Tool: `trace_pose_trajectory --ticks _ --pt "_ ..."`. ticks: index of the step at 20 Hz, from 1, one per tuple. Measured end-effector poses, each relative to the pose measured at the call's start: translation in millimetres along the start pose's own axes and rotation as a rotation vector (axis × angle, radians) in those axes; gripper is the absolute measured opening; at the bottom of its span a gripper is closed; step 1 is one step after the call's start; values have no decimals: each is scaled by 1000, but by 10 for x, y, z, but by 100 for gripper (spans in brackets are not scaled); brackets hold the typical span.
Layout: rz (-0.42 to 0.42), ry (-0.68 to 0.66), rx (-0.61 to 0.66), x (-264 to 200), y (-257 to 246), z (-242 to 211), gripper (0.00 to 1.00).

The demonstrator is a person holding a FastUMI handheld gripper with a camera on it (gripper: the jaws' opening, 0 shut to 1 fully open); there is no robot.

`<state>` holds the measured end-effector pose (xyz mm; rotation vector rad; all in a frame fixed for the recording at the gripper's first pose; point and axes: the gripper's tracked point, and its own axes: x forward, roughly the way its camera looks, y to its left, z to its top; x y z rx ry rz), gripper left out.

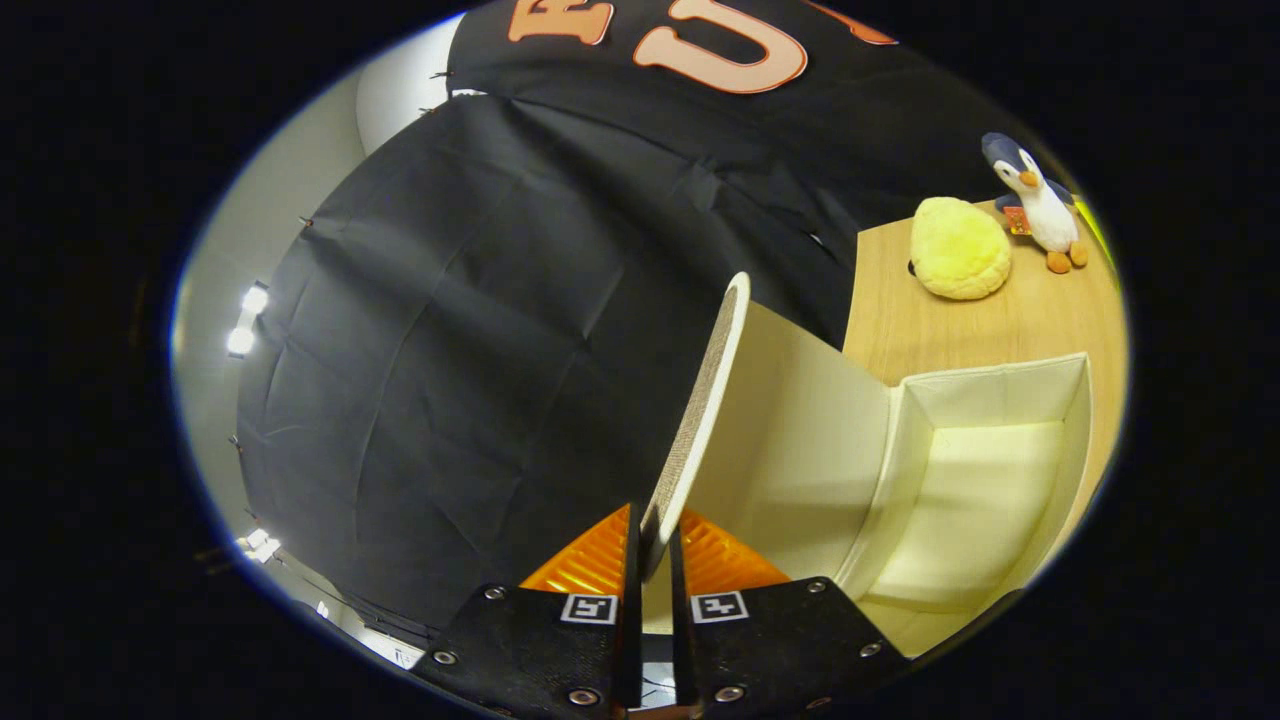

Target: Open the storage box then place both shoes into the box .Put the left shoe in first, then the right shoe, with the right side of both shoes facing outward in a uniform manner.

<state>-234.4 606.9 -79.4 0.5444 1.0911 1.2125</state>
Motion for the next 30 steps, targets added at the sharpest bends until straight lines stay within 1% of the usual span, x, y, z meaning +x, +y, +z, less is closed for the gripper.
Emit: trace_pose_trajectory --ticks 1,4,5,6,7,8,10,11,12,14,18,20,22,23,25,27,30 --pt "-14 6 -11 35 20 -18 14" --pt "-56 8 -27 18 -58 -38 28" --pt "-77 0 -39 -13 -123 -10 31" --pt "-88 -4 -43 -43 -169 12 38" --pt "-88 -11 -38 -85 -202 41 41" --pt "-91 -25 -34 -139 -260 80 50" --pt "-120 -59 -47 -319 -387 155 63" --pt "-149 -74 -60 -412 -486 183 68" --pt "-183 -88 -73 -520 -614 179 80" --pt "-260 -112 -103 -736 -914 162 91" --pt "-424 -173 -131 -1226 -1564 147 95" --pt "-540 -193 -152 -1498 -1968 108 95" --pt "-667 -182 -163 -1749 -2431 36 96" --pt "-717 -175 -162 -1874 -2634 -4 96" --pt "-791 -159 -149 -2160 -2900 -184 96" --pt "-853 -146 -125 -2384 -3142 -369 93" --pt "-911 -84 -81 -2614 -3477 -758 87"
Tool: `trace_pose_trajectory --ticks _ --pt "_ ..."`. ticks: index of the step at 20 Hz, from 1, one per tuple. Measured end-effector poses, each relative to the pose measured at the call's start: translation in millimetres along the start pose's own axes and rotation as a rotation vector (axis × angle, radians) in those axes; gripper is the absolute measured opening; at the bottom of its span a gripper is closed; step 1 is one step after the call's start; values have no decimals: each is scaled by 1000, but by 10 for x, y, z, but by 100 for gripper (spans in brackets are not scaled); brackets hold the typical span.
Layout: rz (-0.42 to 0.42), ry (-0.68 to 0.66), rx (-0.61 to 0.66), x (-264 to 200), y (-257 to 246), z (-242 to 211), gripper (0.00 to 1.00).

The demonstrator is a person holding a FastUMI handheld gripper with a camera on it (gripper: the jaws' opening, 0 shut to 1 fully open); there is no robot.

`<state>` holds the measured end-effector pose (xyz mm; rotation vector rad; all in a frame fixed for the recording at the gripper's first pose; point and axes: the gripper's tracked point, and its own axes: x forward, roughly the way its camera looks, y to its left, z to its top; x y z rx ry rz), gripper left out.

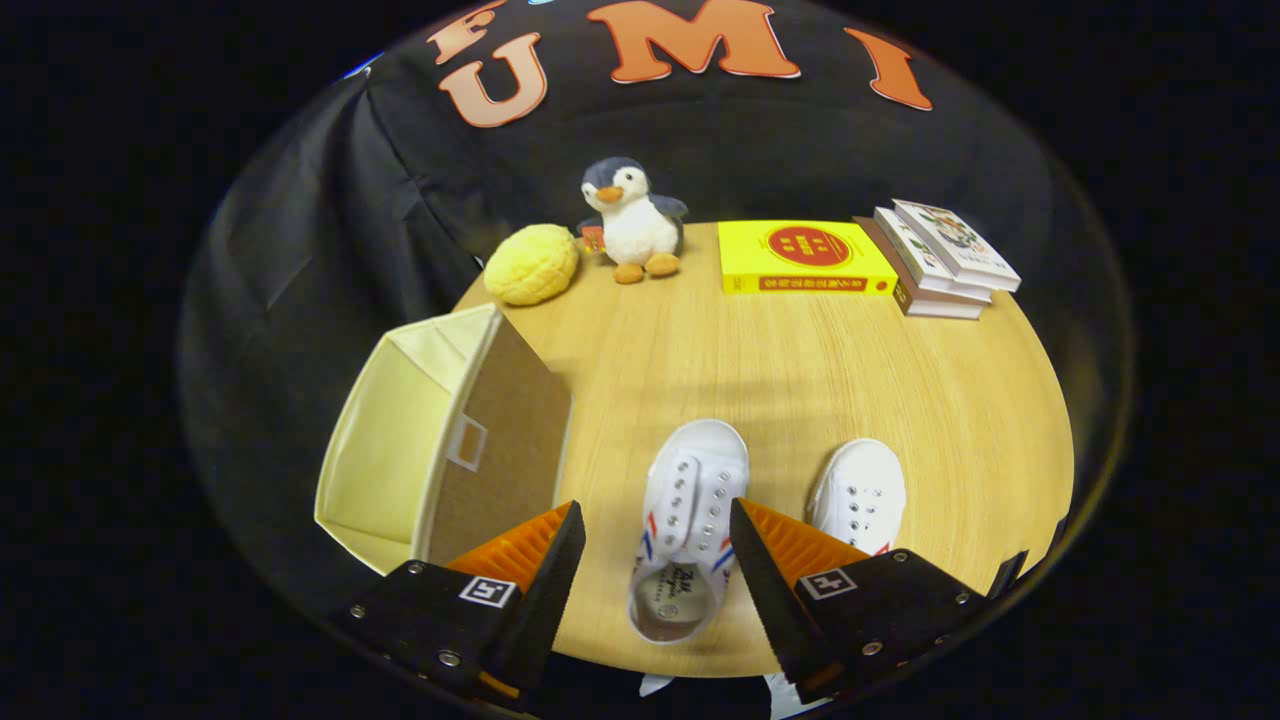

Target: Open the storage box then place both shoes into the box .Put the left shoe in first, then the right shoe, with the right side of both shoes facing outward in a uniform manner.

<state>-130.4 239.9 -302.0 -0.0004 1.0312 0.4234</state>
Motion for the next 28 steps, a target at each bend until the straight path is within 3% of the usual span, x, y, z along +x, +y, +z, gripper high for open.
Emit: trace_pose_trajectory --ticks 4,12,15,18,22,28 --pt "-67 54 -49 89 -286 -336 82" --pt "-112 123 -212 350 -395 -793 71" --pt "-154 137 -251 455 -463 -833 69" --pt "-173 129 -284 557 -463 -799 60" --pt "-171 79 -295 643 -420 -686 46" --pt "-164 1 -322 721 -398 -603 38"
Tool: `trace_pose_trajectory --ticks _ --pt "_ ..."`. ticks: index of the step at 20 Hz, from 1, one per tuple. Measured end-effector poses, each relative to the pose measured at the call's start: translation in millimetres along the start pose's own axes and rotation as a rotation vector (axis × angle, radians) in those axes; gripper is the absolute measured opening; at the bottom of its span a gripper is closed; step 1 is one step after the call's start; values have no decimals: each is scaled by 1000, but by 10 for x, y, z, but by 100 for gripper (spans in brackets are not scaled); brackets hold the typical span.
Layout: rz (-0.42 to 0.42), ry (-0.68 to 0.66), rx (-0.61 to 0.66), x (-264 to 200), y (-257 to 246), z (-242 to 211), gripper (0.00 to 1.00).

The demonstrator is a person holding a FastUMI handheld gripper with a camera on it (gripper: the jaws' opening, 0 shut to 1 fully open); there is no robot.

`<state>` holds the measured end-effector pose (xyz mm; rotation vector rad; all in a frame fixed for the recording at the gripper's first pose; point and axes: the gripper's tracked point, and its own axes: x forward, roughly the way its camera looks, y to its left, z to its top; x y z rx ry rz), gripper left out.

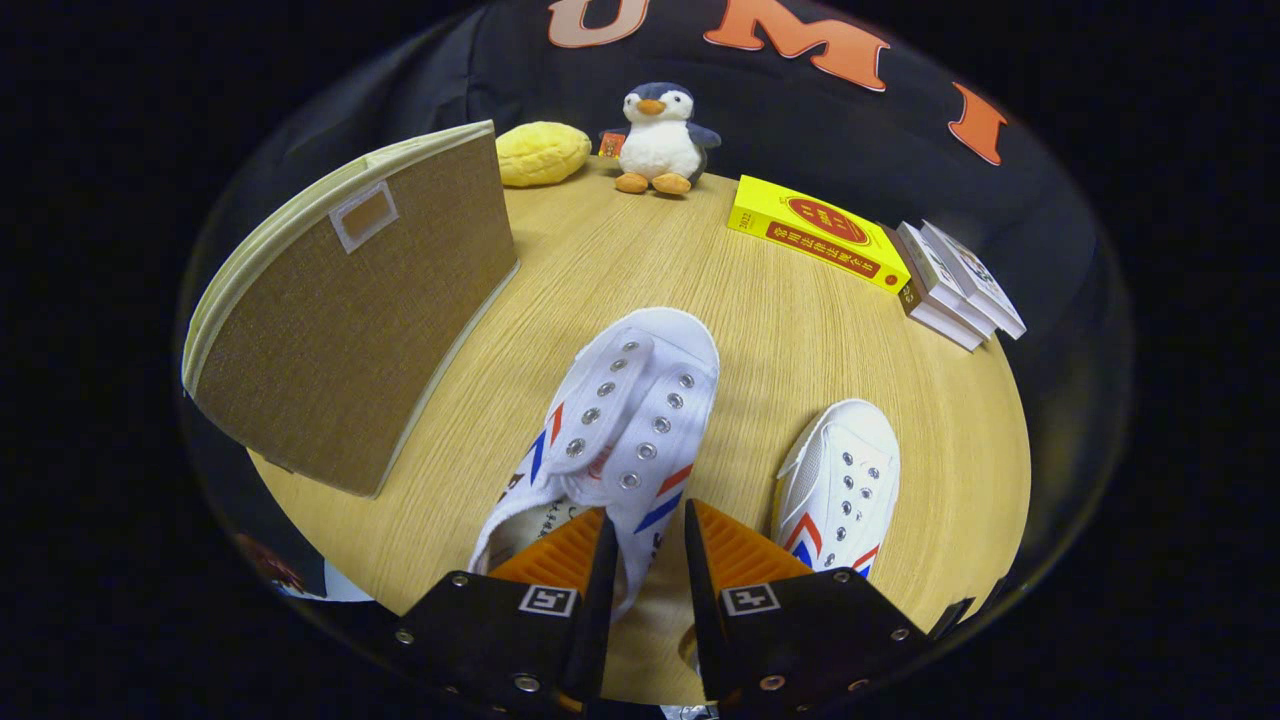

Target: Open the storage box then place both shoes into the box .Put the left shoe in first, then the right shoe, with the right side of both shoes facing outward in a uniform manner.

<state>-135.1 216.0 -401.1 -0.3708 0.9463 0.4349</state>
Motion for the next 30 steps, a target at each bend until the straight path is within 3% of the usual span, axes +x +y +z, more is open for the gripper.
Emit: trace_pose_trajectory --ticks 2,6,7,8,10,17,24,30 --pt "13 7 48 42 19 -35 38" --pt "80 35 168 72 54 -16 25" --pt "80 45 195 81 33 -24 21" --pt "90 57 216 70 31 -18 8" --pt "123 61 241 48 56 18 3" --pt "207 30 398 -92 51 246 1" --pt "241 -48 438 -348 53 640 0" --pt "279 -167 451 -897 86 1297 1"
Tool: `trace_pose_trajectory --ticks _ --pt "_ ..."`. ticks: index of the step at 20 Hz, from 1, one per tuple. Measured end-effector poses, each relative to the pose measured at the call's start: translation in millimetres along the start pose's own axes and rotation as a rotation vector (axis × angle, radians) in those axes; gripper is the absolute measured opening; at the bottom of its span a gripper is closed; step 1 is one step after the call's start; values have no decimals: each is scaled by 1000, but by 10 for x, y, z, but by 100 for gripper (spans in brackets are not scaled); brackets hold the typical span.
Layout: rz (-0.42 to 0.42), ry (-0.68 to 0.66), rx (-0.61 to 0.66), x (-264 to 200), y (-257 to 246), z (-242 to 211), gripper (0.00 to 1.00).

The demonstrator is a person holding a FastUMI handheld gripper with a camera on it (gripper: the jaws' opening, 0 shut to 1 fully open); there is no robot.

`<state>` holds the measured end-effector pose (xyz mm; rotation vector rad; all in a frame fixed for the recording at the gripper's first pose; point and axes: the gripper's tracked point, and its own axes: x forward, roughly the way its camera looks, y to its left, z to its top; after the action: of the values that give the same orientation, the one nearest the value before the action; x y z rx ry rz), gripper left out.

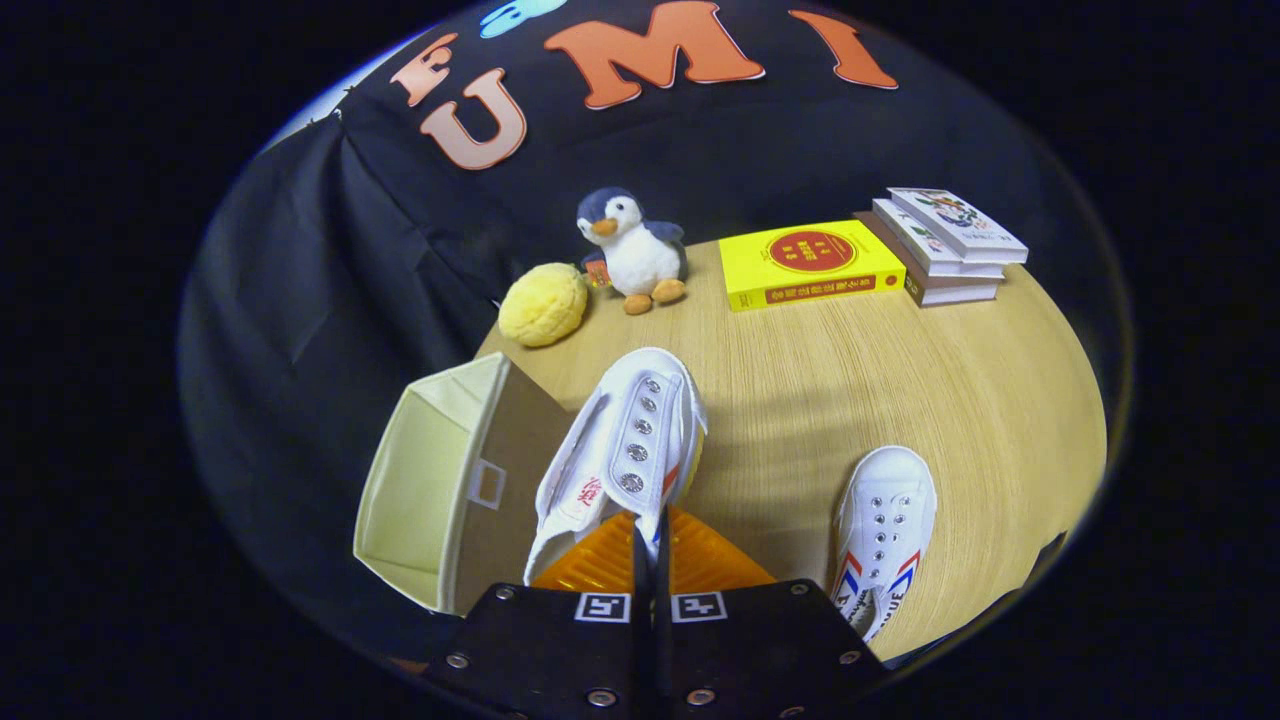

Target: Open the storage box then place both shoes into the box .Put the left shoe in first, then the right shoe, with the right side of both shoes facing outward in a uniform manner.

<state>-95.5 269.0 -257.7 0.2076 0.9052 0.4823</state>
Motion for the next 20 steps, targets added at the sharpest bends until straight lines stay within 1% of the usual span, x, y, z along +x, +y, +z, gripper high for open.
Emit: trace_pose_trajectory --ticks 5,9,12,16,20 --pt "65 -83 -41 -292 600 482 1" --pt "124 -93 -83 -306 1146 588 0" --pt "147 -55 -106 -165 1511 442 1" --pt "158 37 -141 132 1916 72 1" --pt "118 137 -148 511 2045 -288 1"
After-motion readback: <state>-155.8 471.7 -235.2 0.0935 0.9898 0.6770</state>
